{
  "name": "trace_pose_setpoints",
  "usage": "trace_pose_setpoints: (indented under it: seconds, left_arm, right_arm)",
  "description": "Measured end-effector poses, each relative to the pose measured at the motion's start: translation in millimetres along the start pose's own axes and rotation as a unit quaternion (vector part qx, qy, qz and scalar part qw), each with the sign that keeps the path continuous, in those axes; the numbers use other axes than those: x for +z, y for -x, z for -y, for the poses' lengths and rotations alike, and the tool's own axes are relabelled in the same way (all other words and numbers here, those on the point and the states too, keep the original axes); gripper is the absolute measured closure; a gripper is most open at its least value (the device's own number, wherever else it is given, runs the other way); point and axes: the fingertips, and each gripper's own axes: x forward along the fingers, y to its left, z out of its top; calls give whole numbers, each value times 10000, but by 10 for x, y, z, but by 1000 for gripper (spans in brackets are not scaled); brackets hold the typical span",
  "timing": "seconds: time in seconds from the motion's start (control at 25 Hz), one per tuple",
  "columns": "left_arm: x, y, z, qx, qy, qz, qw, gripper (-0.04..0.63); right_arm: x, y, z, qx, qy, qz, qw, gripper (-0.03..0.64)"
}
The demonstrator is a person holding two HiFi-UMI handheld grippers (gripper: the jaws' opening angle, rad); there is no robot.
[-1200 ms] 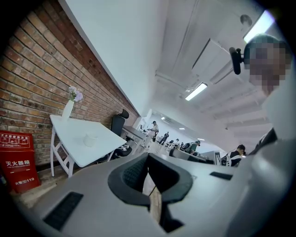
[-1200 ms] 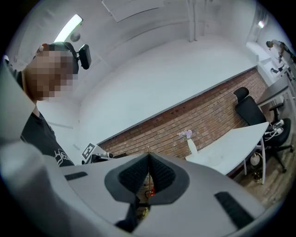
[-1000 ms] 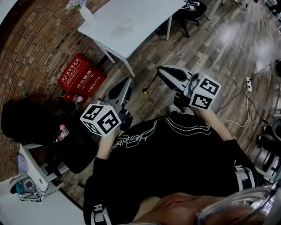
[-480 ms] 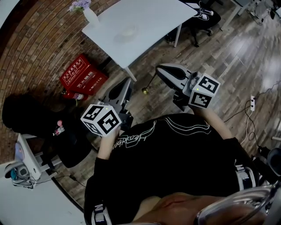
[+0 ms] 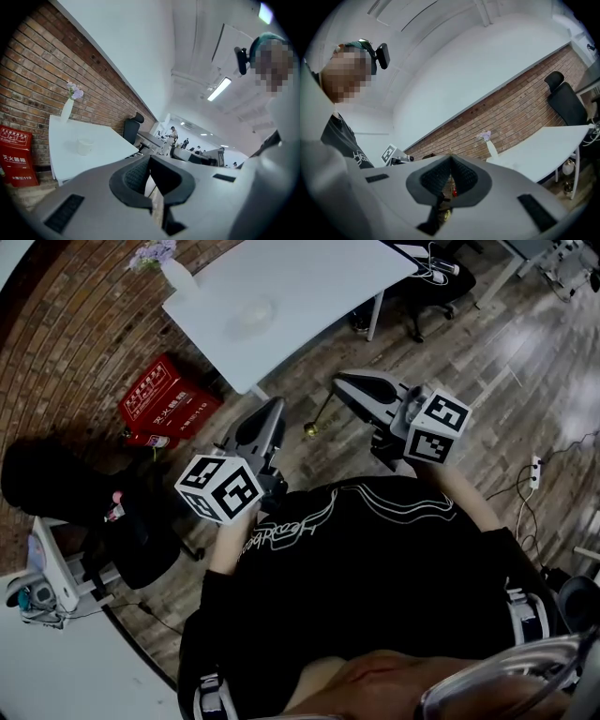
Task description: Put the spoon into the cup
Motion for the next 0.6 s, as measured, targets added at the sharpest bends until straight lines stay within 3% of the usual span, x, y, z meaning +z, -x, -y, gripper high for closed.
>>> trace_pose_setpoints:
  seconds: [0.32,0.6]
  left_arm:
    - [-47,-195,-100,48,53,-78,9999,592]
    - [120,-391,-763,152,390,-141,9990,591]
  right_arm:
    - [42,21,258,-50,-79,38,9999,620]
    - [26,-425,703,-236,-229,-95,9994,620]
